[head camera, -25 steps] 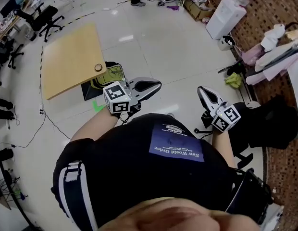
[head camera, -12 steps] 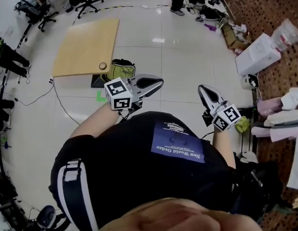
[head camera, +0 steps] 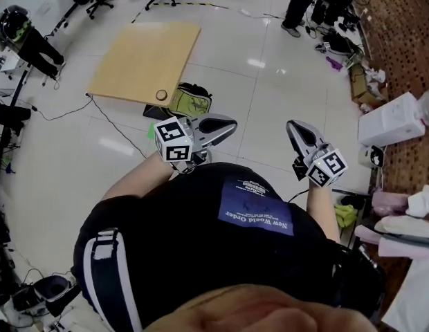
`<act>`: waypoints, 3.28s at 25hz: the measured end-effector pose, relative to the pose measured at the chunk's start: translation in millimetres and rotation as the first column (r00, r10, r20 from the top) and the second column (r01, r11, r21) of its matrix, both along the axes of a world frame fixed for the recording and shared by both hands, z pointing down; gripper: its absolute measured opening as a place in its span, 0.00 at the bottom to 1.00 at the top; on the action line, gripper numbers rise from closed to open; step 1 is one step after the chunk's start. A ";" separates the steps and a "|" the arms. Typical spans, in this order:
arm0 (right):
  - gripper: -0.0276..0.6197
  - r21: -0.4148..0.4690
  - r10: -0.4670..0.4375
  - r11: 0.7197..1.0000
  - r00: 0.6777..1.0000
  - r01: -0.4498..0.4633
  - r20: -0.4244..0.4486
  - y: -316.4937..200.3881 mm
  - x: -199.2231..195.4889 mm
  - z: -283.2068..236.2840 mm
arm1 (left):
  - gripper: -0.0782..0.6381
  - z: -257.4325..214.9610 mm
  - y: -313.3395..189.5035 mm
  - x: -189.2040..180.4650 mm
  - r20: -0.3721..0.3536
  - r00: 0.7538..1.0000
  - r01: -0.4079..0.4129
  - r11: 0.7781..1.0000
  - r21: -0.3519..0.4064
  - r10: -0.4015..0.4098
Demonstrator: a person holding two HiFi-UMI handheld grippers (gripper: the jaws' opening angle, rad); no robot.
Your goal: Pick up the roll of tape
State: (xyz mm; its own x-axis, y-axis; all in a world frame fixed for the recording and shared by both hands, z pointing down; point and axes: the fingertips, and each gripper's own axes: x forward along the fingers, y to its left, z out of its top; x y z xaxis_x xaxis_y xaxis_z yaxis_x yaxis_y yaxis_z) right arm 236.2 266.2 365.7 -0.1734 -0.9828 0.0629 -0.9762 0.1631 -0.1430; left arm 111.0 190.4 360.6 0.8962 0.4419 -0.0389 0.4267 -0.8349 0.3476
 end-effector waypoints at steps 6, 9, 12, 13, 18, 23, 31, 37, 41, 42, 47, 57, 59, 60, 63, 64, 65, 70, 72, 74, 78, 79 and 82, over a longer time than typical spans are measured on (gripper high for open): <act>0.02 -0.017 -0.024 1.000 0.999 0.023 -0.035 -112.6 10.0 -15.8 | 0.12 -4.4 -106.3 21.3 -0.044 0.999 -0.001 1.000 -0.031 -0.001; 0.02 -0.021 -0.018 1.000 0.998 0.017 -0.054 -163.3 18.3 -26.2 | 0.12 -6.9 -160.0 35.2 -0.048 0.999 -0.017 1.000 -0.020 0.016; 0.02 -0.018 -0.004 1.000 0.999 0.003 -0.050 -205.8 35.8 -30.3 | 0.12 -9.5 -202.0 54.3 -0.051 0.998 -0.033 0.999 -0.008 0.033; 0.02 -0.018 -0.008 1.000 0.999 0.007 -0.045 -219.6 40.9 -29.8 | 0.12 -9.7 -215.4 61.6 -0.049 0.998 -0.031 1.000 -0.004 0.031; 0.02 -0.045 -0.083 0.996 0.996 0.082 -0.024 -281.3 61.8 -17.9 | 0.12 -0.2 -272.1 90.6 -0.010 0.999 0.033 0.999 -0.027 -0.033; 0.02 -0.037 -0.211 0.977 0.978 0.211 0.000 -333.4 115.0 0.3 | 0.12 17.0 -313.2 130.7 0.022 0.984 0.179 0.984 -0.007 -0.179; 0.02 -0.012 -0.570 0.821 0.820 0.571 -0.044 -447.6 151.0 6.6 | 0.12 14.2 -392.3 163.3 0.053 0.845 0.531 0.847 0.031 -0.532; 0.02 0.001 -0.715 0.699 0.698 0.716 -0.024 -501.3 136.9 0.4 | 0.12 10.5 -416.9 143.8 0.090 0.700 0.710 0.704 0.020 -0.708; 0.02 0.029 -0.751 0.658 0.659 0.753 -0.040 -523.0 99.0 -9.9 | 0.12 8.9 -432.4 102.4 0.083 0.636 0.767 0.641 0.043 -0.767; 0.02 0.038 -0.755 0.653 0.654 0.757 -0.044 -528.1 88.3 -13.7 | 0.12 7.5 -436.1 90.0 0.075 0.624 0.777 0.628 0.046 -0.778; 0.02 0.038 -0.780 0.622 0.623 0.782 -0.058 -540.3 33.8 -24.9 | 0.12 0.6 -451.1 24.7 0.056 0.558 0.824 0.561 0.083 -0.828; 0.02 -0.021 -0.827 0.561 0.558 0.828 -0.073 -556.8 -33.7 -33.2 | 0.26 -1.3 -480.9 -54.6 0.119 0.500 0.824 0.513 0.241 -0.858; 0.02 -0.042 -0.837 0.548 0.546 0.836 -0.046 -563.4 -44.5 -24.3 | 0.28 14.0 -485.0 -60.4 0.172 0.510 0.794 0.538 0.282 -0.843; 0.02 -0.053 -0.841 0.540 0.539 0.840 -0.031 -568.4 -50.2 -18.5 | 0.30 26.2 -487.4 -61.7 0.208 0.518 0.771 0.558 0.305 -0.830; 0.02 -0.080 -0.856 0.515 0.517 0.853 0.004 -584.1 -69.8 4.1 | 0.37 83.0 -487.7 -58.5 0.360 0.547 0.648 0.654 0.389 -0.756; 0.02 -0.087 -0.860 0.506 0.510 0.858 0.017 -587.6 -77.8 13.2 | 0.41 107.1 -483.8 -57.0 0.420 0.554 0.592 0.695 0.409 -0.719; 0.02 -0.095 -0.864 0.496 0.501 0.863 0.036 -588.9 -85.5 23.7 | 0.46 132.5 -477.1 -56.1 0.482 0.554 0.533 0.734 0.421 -0.679; 0.02 -0.128 -0.870 0.439 0.456 0.890 0.187 -574.0 -112.0 78.4 | 0.52 243.7 -440.9 -60.4 0.703 0.457 0.319 0.838 0.442 -0.545; 0.02 -0.138 -0.863 0.426 0.447 0.894 0.236 -572.9 -116.1 100.0 | 0.52 274.3 -445.1 -65.2 0.738 0.405 0.292 0.841 0.455 -0.540; 0.02 -0.160 -0.853 0.422 0.451 0.892 0.263 -575.2 -118.2 124.0 | 0.52 301.2 -448.6 -72.4 0.768 0.367 0.264 0.851 0.455 -0.524; 0.02 -0.184 -0.826 0.429 0.466 0.885 0.317 -571.6 -123.1 166.5 | 0.52 355.6 -440.9 -84.8 0.830 0.303 0.176 0.884 0.434 -0.468; 0.02 -0.188 -0.818 0.431 0.470 0.883 0.332 -569.0 -121.8 176.2 | 0.51 367.4 -439.0 -85.1 0.839 0.293 0.166 0.888 0.428 -0.459; 0.02 -0.204 -0.808 0.429 0.475 0.880 0.348 -561.2 -118.0 191.7 | 0.51 378.8 -439.3 -83.3 0.849 0.295 0.185 0.898 0.399 -0.438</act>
